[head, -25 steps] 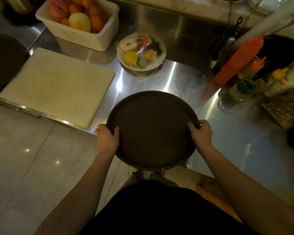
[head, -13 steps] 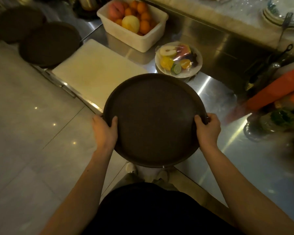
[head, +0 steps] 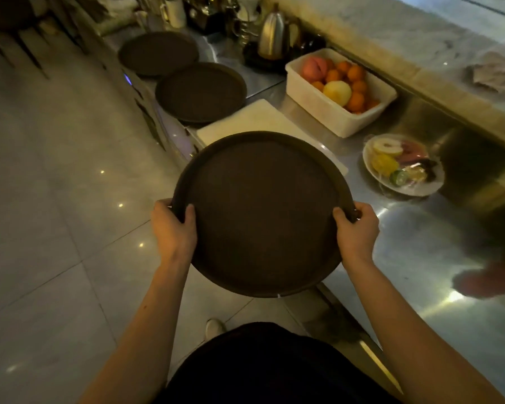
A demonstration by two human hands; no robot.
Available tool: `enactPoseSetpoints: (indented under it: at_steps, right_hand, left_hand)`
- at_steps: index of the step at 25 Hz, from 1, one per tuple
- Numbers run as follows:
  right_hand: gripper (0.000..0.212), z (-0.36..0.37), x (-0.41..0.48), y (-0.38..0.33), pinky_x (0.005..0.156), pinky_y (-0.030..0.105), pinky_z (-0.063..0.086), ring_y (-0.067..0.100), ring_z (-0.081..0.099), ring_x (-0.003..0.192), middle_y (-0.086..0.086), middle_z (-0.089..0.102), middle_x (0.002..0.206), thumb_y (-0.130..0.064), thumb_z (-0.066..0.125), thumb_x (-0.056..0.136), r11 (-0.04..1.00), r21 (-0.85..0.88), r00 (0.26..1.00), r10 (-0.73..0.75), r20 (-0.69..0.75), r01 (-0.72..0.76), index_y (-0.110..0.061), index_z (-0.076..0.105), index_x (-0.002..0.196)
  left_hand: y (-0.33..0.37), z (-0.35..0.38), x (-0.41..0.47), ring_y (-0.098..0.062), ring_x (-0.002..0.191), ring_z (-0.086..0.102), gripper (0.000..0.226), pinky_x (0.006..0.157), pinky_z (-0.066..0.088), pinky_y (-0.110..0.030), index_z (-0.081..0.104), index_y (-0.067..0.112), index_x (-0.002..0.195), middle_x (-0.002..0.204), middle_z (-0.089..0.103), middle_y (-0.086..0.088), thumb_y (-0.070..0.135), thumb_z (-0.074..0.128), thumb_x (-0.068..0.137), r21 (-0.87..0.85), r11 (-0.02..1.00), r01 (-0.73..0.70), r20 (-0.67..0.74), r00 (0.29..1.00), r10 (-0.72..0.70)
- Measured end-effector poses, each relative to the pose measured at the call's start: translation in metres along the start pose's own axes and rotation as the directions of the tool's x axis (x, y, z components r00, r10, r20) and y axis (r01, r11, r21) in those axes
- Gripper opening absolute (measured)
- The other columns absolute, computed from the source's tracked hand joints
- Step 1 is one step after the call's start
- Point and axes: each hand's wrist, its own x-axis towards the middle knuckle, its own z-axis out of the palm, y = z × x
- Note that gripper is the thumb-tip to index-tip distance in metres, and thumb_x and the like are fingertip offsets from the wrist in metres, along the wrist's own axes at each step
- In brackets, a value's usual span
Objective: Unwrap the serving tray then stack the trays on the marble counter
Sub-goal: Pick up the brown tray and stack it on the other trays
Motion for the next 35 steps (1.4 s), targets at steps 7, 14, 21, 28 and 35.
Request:
enactPoseSetpoints:
  at_steps: [7,14,21,28,35]
  right_hand:
    - [0.024,0.125,-0.040,-0.066,0.074,0.019,0.043,0.015,0.057,0.086,-0.002,0.059,0.100,-0.025,0.065,0.090,0.998,-0.018,0.990,-0.058,0.127,0.061,-0.014,0.059,0.110]
    - [0.025,0.199,-0.032,-0.101,0.076,0.022,0.046,0.016,0.057,0.087,-0.001,0.059,0.100,-0.023,0.067,0.089,0.994,-0.046,0.983,-0.085,0.163,0.094,-0.011,0.059,0.110]
    - [0.025,0.259,0.036,-0.113,0.078,0.030,0.050,0.020,0.060,0.088,0.005,0.062,0.101,-0.021,0.068,0.087,0.997,-0.026,0.988,-0.063,0.142,0.067,-0.009,0.061,0.107]
    - [0.020,0.298,0.120,-0.125,0.071,0.026,0.045,0.020,0.059,0.083,0.007,0.062,0.096,-0.020,0.068,0.086,0.999,-0.033,0.998,0.022,0.053,-0.020,-0.009,0.062,0.102]
    - [0.014,0.316,0.168,-0.132,0.073,0.033,0.048,0.024,0.060,0.082,0.009,0.062,0.095,-0.022,0.068,0.086,0.995,-0.062,0.997,0.081,-0.006,-0.081,-0.019,0.056,0.092]
  left_hand:
    - [-0.048,-0.088,0.094,-0.012,0.095,0.050,0.037,0.076,0.042,-0.023,0.048,0.010,0.124,0.118,0.054,-0.007,0.024,0.061,0.092,-0.012,0.998,0.063,-0.092,0.994,-0.064]
    - [-0.069,-0.105,0.161,-0.013,0.098,0.050,0.037,0.079,0.045,-0.026,0.047,0.010,0.123,0.121,0.053,-0.009,0.023,0.061,0.092,-0.031,0.994,0.103,-0.119,0.987,-0.106]
    - [-0.052,-0.059,0.239,-0.013,0.094,0.050,0.038,0.075,0.043,-0.026,0.048,0.008,0.122,0.119,0.054,-0.011,0.025,0.061,0.091,0.056,0.996,0.070,-0.100,0.993,-0.065]
    - [0.004,0.005,0.329,-0.014,0.093,0.052,0.037,0.075,0.046,-0.027,0.048,0.010,0.120,0.118,0.053,-0.009,0.025,0.062,0.090,0.160,0.987,-0.001,-0.014,1.000,0.003]
    - [0.029,0.053,0.388,-0.011,0.089,0.046,0.038,0.074,0.041,-0.026,0.049,0.007,0.120,0.118,0.051,-0.011,0.024,0.063,0.089,0.182,0.979,-0.091,0.057,0.995,0.081]
